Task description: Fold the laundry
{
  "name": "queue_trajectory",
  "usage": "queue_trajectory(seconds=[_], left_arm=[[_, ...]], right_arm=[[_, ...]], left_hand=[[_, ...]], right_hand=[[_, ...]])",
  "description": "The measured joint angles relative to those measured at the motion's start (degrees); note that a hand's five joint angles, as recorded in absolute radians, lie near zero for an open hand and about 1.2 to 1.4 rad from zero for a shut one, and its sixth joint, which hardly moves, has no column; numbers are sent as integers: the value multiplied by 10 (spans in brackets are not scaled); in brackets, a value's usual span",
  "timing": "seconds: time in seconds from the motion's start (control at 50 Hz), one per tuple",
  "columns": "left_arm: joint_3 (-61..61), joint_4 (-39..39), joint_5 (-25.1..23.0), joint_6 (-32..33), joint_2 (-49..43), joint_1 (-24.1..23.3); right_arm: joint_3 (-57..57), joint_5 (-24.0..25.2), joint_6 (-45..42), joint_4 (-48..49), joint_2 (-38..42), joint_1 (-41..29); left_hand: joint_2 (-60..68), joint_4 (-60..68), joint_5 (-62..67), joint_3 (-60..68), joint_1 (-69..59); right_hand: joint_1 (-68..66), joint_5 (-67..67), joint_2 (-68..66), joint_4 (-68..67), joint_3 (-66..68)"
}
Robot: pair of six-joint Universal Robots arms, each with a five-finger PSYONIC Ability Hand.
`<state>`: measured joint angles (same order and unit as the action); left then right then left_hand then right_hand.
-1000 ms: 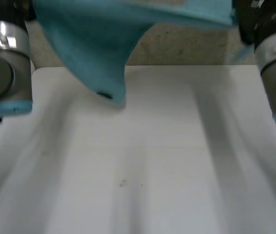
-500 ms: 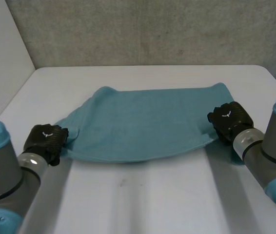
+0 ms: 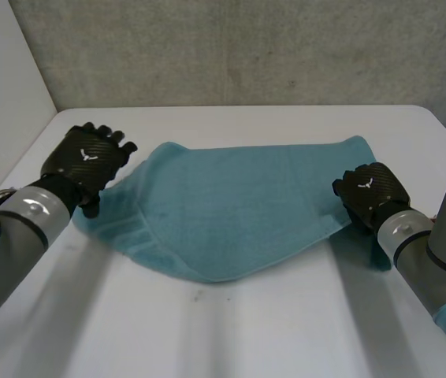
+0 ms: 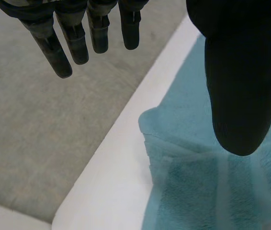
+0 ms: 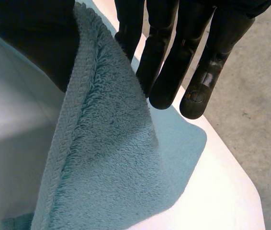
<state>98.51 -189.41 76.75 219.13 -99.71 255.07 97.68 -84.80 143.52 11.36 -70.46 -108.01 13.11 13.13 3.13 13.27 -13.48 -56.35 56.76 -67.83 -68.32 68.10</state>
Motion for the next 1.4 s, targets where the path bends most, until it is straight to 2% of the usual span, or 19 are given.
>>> queue_trajectory(seconds=[0.06,0.18,0.3,0.32,0.42,0.58,0.92,1.0,1.04,1.4], left_arm=[[-26,8,-17,45,-35,4],[-75,25,-23,90,-102,5],[-121,32,-21,100,-155,4],[-144,35,-21,101,-178,4],[-221,52,-23,103,-251,4],[-296,89,-43,116,-325,4],[-325,140,-44,118,-358,5],[-324,143,-39,117,-356,6],[-324,143,-34,117,-354,6],[-322,139,-18,121,-353,11]], right_arm=[[3,0,0,2,1,-1],[5,0,-1,2,2,-1],[6,1,-2,2,2,-1],[8,0,-3,2,2,-2],[14,0,-6,2,2,-3],[22,0,-9,7,2,-5],[24,0,-10,15,3,-4],[23,0,-10,17,3,-4],[23,0,-10,18,3,-4],[23,0,-11,17,7,-4]], left_hand=[[1,1,0,0,0],[8,8,9,6,-2],[29,26,26,27,-23],[62,59,60,57,-62],[96,94,95,95,-92],[156,156,156,154,-152],[173,173,173,170,-169],[273,273,270,271,-272],[287,287,285,285,-282],[211,210,211,209,-207]], right_hand=[[0,0,0,0,0],[0,0,0,0,0],[0,0,0,0,0],[0,0,0,0,0],[0,0,0,0,0],[0,0,0,0,0],[0,0,0,0,0],[0,0,0,0,0],[0,0,0,0,0],[0,0,0,0,0]])
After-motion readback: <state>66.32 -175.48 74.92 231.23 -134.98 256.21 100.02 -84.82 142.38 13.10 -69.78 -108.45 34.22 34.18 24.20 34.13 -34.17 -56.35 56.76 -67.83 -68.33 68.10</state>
